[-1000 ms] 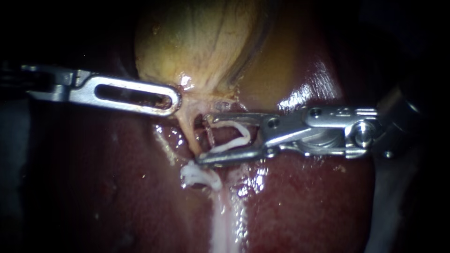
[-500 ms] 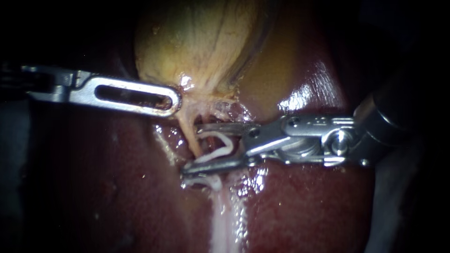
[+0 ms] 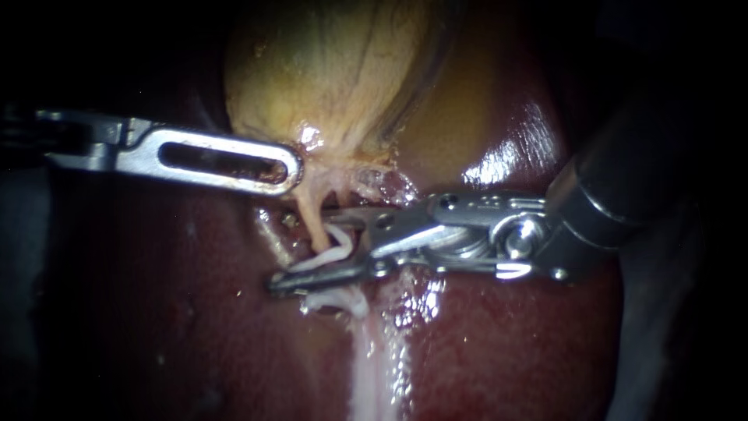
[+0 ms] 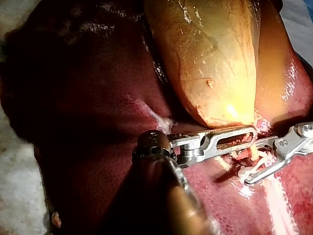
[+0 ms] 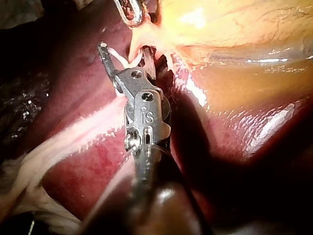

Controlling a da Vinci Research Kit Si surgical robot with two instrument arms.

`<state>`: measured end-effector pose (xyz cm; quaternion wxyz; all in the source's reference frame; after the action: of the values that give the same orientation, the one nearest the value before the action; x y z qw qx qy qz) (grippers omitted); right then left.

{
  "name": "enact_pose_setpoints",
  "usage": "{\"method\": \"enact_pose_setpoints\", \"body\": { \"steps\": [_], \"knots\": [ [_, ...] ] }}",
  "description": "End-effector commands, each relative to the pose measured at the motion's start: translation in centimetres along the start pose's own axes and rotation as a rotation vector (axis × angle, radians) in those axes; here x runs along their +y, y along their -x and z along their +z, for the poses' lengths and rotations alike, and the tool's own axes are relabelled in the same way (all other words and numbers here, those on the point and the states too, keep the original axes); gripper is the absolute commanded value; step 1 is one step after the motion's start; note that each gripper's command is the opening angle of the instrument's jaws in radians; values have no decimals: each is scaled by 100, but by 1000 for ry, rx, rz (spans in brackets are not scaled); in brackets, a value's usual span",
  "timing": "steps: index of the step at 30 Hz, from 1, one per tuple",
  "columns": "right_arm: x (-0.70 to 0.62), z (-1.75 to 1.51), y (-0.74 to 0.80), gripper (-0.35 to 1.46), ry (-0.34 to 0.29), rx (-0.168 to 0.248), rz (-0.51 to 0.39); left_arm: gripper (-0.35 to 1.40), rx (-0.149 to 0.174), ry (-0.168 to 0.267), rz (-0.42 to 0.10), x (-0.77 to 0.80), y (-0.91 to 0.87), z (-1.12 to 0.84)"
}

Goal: Clipping third clip left tube

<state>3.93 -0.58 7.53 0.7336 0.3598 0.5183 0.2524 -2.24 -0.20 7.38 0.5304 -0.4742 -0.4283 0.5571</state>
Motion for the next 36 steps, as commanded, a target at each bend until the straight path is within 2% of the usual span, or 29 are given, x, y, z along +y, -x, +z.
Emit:
{"method": "enact_pose_setpoints", "body": {
  "steps": [1, 7, 18, 24, 27, 32, 33, 36],
  "knots": [
    [1, 1, -1, 49, -7, 4, 10, -35, 0, 0, 0, 0, 0, 0],
    [4, 1, -6, 45, -48, 31, 64, -35, 3, -2, 0, 0, 0, 1],
    [14, -5, -14, 42, -62, 71, 103, -35, 3, -3, 0, 0, 0, 2],
    [16, -5, -13, 35, -62, 72, 121, -35, 3, -3, 0, 0, 0, 2],
    [16, -8, -12, 15, -64, 72, 144, -35, 3, -3, 0, 0, 0, 2],
    [19, -11, -10, -29, -66, 72, 167, -35, 4, -3, 0, 0, 0, 2],
    [20, -12, -10, -35, -66, 72, 178, -35, 4, -3, 0, 0, 0, 3],
    [25, -16, -9, -35, -67, 72, 178, -35, 4, -3, 0, 0, 0, 3]
  ]
}}
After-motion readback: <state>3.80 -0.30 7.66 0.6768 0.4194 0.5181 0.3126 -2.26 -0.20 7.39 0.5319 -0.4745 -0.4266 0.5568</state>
